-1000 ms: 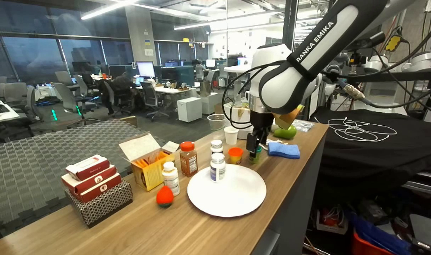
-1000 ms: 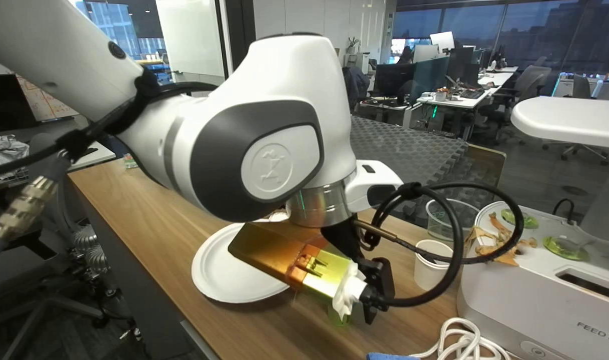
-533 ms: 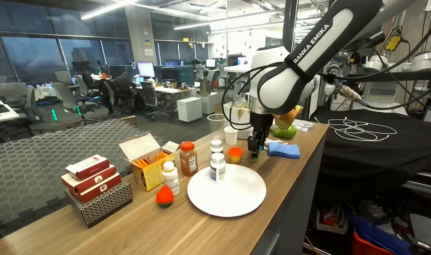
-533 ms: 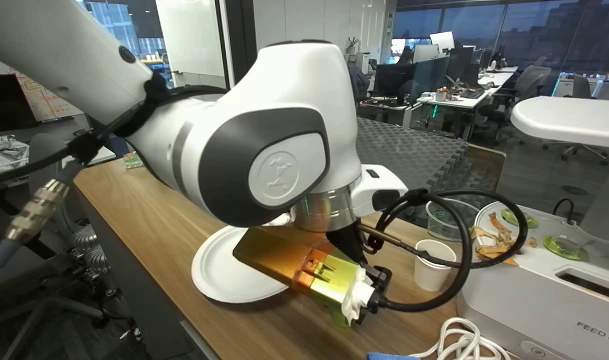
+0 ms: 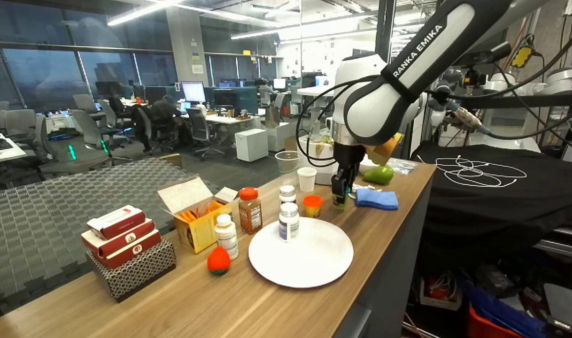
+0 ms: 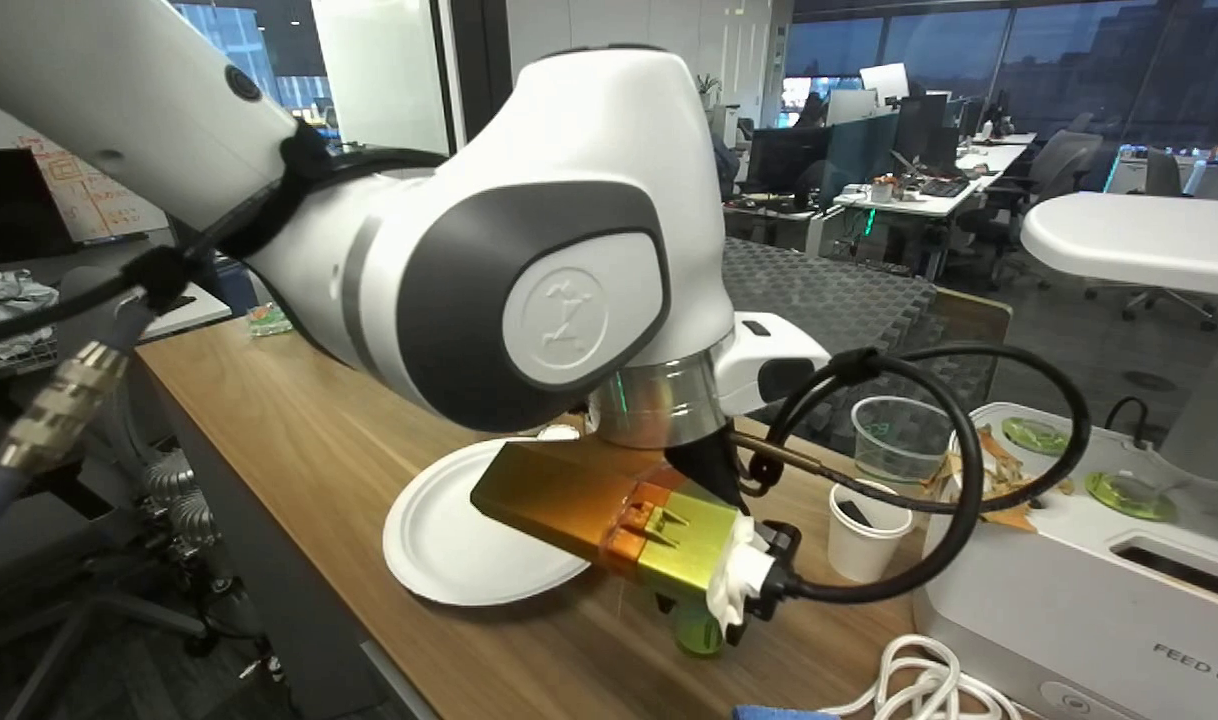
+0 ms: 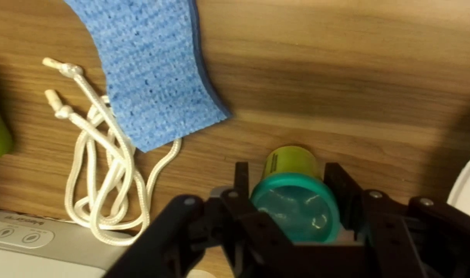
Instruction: Pick up the bottles and small containers from the table and put them on the plate.
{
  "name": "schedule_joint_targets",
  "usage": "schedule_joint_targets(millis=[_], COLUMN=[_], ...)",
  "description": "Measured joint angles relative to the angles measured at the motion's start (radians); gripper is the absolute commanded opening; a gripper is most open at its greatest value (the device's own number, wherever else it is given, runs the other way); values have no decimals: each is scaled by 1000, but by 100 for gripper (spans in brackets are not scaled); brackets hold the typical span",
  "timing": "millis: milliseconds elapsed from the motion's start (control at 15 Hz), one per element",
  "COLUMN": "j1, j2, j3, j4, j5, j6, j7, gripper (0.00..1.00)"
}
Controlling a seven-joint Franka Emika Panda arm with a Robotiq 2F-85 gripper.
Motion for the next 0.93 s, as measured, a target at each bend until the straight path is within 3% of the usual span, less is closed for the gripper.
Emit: schedule_joint_targets(millis=[267,933], j1=[18,86], j2=[-73,-148], j3=[-3,95], j4=[-48,-178], j5=[-35,-30], j6=[-44,-53], j7=[-1,-3], gripper=[27,27])
